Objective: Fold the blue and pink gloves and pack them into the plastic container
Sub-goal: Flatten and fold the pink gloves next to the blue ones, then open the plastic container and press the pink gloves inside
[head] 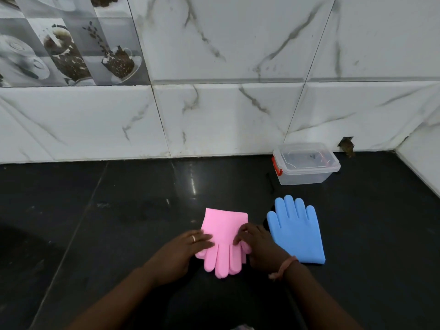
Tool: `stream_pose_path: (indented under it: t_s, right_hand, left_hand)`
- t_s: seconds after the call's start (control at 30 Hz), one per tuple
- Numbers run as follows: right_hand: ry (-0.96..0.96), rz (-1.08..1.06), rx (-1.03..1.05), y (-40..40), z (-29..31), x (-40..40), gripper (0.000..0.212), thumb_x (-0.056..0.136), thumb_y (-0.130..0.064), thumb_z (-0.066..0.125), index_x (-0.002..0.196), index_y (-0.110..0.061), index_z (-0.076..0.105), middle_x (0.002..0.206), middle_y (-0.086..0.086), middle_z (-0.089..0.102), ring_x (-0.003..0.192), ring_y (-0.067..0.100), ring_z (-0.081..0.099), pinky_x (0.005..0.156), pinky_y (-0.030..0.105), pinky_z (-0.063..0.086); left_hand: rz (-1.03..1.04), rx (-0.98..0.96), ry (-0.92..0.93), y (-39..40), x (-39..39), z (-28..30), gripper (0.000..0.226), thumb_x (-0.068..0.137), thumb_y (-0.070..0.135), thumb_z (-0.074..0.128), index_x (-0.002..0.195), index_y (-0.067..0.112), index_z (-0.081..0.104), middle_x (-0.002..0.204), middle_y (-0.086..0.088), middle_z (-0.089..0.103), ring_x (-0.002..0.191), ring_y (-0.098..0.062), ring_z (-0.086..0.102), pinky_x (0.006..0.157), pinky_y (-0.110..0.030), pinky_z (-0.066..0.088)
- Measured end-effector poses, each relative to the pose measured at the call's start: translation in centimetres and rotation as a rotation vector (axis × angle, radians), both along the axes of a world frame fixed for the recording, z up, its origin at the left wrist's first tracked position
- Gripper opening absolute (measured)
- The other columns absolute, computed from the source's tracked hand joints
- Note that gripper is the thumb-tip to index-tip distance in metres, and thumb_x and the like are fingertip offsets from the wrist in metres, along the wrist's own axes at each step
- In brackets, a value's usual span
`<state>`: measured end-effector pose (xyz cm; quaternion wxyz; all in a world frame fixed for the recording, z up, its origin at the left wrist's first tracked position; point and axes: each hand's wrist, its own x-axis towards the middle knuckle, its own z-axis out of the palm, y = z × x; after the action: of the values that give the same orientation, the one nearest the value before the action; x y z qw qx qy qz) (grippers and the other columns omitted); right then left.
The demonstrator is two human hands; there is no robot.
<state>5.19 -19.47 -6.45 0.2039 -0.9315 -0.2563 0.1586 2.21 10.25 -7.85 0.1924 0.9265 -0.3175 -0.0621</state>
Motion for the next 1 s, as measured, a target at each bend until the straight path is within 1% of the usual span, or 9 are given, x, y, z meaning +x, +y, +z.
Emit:
stream_pose_path:
  t_s: [0.1,0.2,0.27,0.37,0.57,0.67,0.8,0.93,1.0]
  right_hand:
    - [0.062,-0.358,0.301,0.1,1.5,0.3,0.034,0.082,-0.001,0.058,0.098,-0.03,0.063,0.113,-0.01,0.055,0.105,0.002,0.052,0.099,0.031,0.048]
    - [0.011,-0.774,0.312,1.6,2.2,0.9,0.006,0.093,-0.02,0.058,0.098,-0.019,0.061,0.104,0.003,0.065,0.086,0.011,0.059,0.084,0.029,0.052]
    - [0.129,-0.828,0.122,3.5,1.9,0.7,0.029,0.095,-0.033,0.056,0.111,-0.009,0.058,0.113,0.012,0.064,0.095,0.022,0.062,0.085,0.032,0.05]
    - [0.226,-0.79,0.026,6.2,1.3,-0.1,0.043,0.095,-0.036,0.054,0.123,-0.003,0.052,0.123,0.014,0.06,0.108,0.024,0.061,0.088,0.031,0.047]
    - [0.731,-1.079,0.491,5.5,1.8,0.0,0.043,0.09,-0.022,0.064,0.129,-0.009,0.05,0.122,0.009,0.06,0.094,0.02,0.059,0.074,0.033,0.051]
    - [0.655,-1.08,0.552,3.9,2.4,0.8,0.04,0.089,-0.021,0.062,0.125,-0.01,0.052,0.102,0.005,0.063,0.086,0.019,0.061,0.059,0.032,0.05]
    - [0.391,-0.982,0.371,2.1,3.7,3.5,0.047,0.09,-0.032,0.063,0.129,-0.009,0.049,0.124,0.011,0.06,0.108,0.027,0.06,0.09,0.036,0.049]
    - [0.262,-0.699,-0.06,1.8,4.3,5.5,0.052,0.088,-0.034,0.068,0.129,-0.005,0.052,0.128,0.012,0.06,0.116,0.026,0.058,0.097,0.032,0.045]
    - [0.226,-0.649,-0.122,1.5,4.8,6.7,0.045,0.087,-0.036,0.069,0.118,-0.005,0.06,0.12,0.012,0.065,0.107,0.025,0.062,0.093,0.032,0.049]
  left_hand:
    - [0.239,-0.245,0.014,-0.6,0.4,1.6,0.066,0.077,-0.014,0.049,0.126,0.023,0.074,0.137,0.006,0.067,0.131,-0.01,0.058,0.114,-0.034,0.046]
    - [0.664,-0.487,0.064,-3.3,1.2,2.8,0.044,0.087,-0.01,0.053,0.113,0.019,0.075,0.113,0.005,0.074,0.109,-0.012,0.069,0.098,-0.033,0.055]
    - [0.872,-0.52,0.265,-5.4,2.0,3.2,0.032,0.095,0.01,0.061,0.126,0.016,0.066,0.117,0.001,0.071,0.113,-0.02,0.069,0.096,-0.032,0.052]
    - [0.963,-0.505,0.425,-8.0,2.1,2.9,0.042,0.096,0.027,0.067,0.134,0.011,0.058,0.124,-0.007,0.068,0.111,-0.025,0.066,0.093,-0.034,0.052]
    - [1.172,-1.011,0.878,-8.1,2.6,3.2,0.02,0.097,0.003,0.065,0.11,-0.012,0.067,0.105,-0.031,0.074,0.088,-0.039,0.073,0.08,-0.048,0.061]
    - [1.13,-1.102,0.931,-9.0,3.5,4.0,0.014,0.097,0.001,0.064,0.099,-0.012,0.068,0.102,-0.033,0.074,0.082,-0.037,0.073,0.079,-0.05,0.061]
    - [1.056,-1.103,0.856,-10.9,5.8,4.8,0.029,0.095,0.005,0.07,0.117,-0.013,0.063,0.112,-0.032,0.072,0.101,-0.044,0.072,0.092,-0.058,0.059]
    - [1.06,-0.92,0.8,-10.9,7.1,4.4,0.034,0.09,0.0,0.075,0.119,-0.016,0.064,0.115,-0.033,0.071,0.099,-0.038,0.071,0.092,-0.05,0.059]
    - [1.076,-0.804,0.794,-10.2,7.2,4.0,0.032,0.087,0.002,0.078,0.113,-0.014,0.067,0.111,-0.03,0.074,0.102,-0.041,0.073,0.09,-0.048,0.06]
